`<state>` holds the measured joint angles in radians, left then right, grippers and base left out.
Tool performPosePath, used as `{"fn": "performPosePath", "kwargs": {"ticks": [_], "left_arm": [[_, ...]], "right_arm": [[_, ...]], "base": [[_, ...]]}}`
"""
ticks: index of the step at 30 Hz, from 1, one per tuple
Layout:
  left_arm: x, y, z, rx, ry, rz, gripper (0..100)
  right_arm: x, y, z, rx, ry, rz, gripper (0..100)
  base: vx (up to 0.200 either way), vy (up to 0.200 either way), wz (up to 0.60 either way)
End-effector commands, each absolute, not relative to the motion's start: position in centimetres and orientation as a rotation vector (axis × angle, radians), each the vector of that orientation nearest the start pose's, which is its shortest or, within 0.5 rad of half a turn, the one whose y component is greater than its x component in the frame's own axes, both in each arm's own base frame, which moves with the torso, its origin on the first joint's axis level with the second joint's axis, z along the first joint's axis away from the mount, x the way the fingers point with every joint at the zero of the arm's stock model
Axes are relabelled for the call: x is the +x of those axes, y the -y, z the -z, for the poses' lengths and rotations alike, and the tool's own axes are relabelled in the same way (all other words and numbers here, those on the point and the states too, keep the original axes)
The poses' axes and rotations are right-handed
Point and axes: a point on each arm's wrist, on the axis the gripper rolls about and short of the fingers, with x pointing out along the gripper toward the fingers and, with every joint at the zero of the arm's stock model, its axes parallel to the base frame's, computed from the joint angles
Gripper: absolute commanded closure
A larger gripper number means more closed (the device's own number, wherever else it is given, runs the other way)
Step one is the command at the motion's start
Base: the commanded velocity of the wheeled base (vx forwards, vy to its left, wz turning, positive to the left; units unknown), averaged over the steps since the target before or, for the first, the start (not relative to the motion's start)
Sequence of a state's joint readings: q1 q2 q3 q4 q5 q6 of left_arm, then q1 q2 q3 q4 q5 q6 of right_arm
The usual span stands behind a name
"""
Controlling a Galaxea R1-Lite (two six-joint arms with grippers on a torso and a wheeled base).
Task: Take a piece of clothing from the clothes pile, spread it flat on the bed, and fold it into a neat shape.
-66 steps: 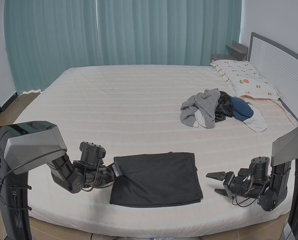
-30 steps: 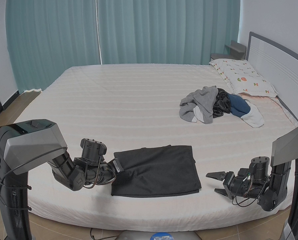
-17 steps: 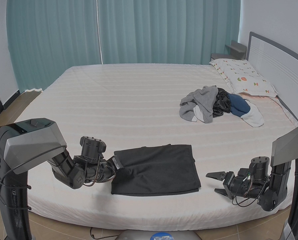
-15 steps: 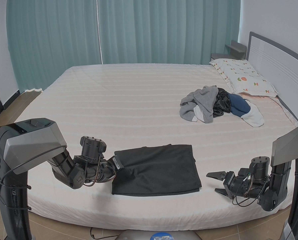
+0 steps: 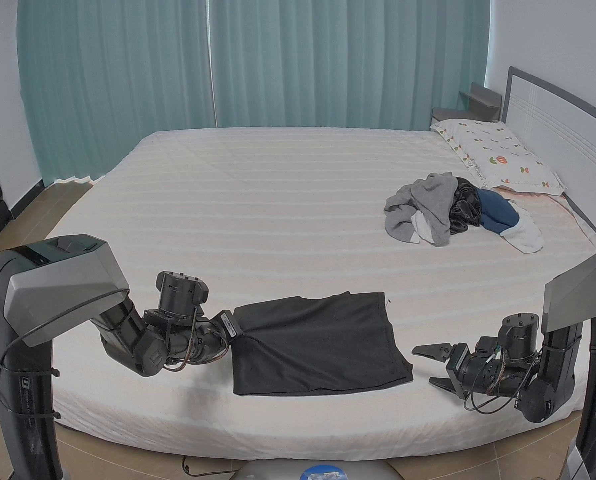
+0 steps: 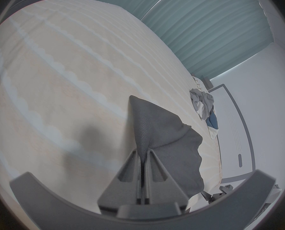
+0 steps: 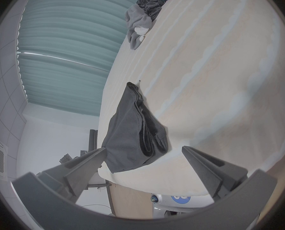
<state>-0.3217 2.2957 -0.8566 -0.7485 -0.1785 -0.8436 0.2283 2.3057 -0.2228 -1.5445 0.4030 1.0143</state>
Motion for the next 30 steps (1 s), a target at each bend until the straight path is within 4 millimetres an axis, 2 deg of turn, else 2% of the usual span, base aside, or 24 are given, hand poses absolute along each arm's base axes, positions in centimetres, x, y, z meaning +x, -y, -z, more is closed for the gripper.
{"fn": "performPosePath", "kwargs": {"ticks": [1, 13, 30], "left_arm": [[35.6, 11.9, 0.2, -0.746, -0.844, 0.151, 100], [35.7, 11.0, 0.4, -0.754, -0.842, 0.122, 100], [34.7, 10.4, 0.5, -0.754, -0.865, 0.096, 100]], "right_arm": [[25.9, -6.9, 1.9, 1.002, -0.813, -0.286, 0], [25.9, -6.9, 1.9, 1.002, -0.813, -0.286, 0], [25.8, -6.9, 1.9, 1.002, -0.815, -0.285, 0]], "base": [[0.000, 0.200, 0.00], [0.000, 0.200, 0.00], [0.000, 0.200, 0.00]]}}
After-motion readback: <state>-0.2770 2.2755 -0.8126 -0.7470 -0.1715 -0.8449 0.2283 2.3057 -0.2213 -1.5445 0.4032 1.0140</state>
